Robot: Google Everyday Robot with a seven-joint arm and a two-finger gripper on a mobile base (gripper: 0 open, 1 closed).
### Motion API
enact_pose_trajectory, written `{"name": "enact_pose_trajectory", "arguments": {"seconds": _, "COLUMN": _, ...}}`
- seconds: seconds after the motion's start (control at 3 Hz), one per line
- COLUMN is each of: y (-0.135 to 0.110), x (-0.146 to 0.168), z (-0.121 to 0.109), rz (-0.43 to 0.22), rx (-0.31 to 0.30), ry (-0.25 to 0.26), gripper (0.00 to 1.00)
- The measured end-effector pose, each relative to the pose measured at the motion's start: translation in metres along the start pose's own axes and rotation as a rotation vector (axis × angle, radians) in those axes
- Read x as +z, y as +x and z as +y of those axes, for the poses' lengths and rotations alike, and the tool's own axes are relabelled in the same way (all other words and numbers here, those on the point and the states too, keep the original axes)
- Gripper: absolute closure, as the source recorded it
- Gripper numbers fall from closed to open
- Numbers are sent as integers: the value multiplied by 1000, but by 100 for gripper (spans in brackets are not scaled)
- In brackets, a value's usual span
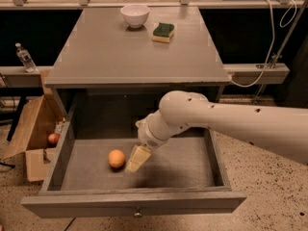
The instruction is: Pick orange from top drawer and place on counter
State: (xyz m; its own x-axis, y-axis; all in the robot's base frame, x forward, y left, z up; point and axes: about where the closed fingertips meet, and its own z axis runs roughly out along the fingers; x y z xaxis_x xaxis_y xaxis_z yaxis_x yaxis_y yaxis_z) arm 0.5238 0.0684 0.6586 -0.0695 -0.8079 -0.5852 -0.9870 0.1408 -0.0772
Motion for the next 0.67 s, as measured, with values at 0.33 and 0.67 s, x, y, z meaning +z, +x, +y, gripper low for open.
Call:
{"name": "enact_pose_trajectory", "arguments": {"seconds": 0.33, "y": 0, "x": 22, "z": 5, "rz": -4, "rx": -18, "ry": -23, "gripper": 0}}
{"name": "enact_pose_trajectory", "arguments": {"seconds": 0.67, "y": -3, "x": 38, "z": 9, "rz": -16, "rx": -33, "ry": -41, "gripper": 0}}
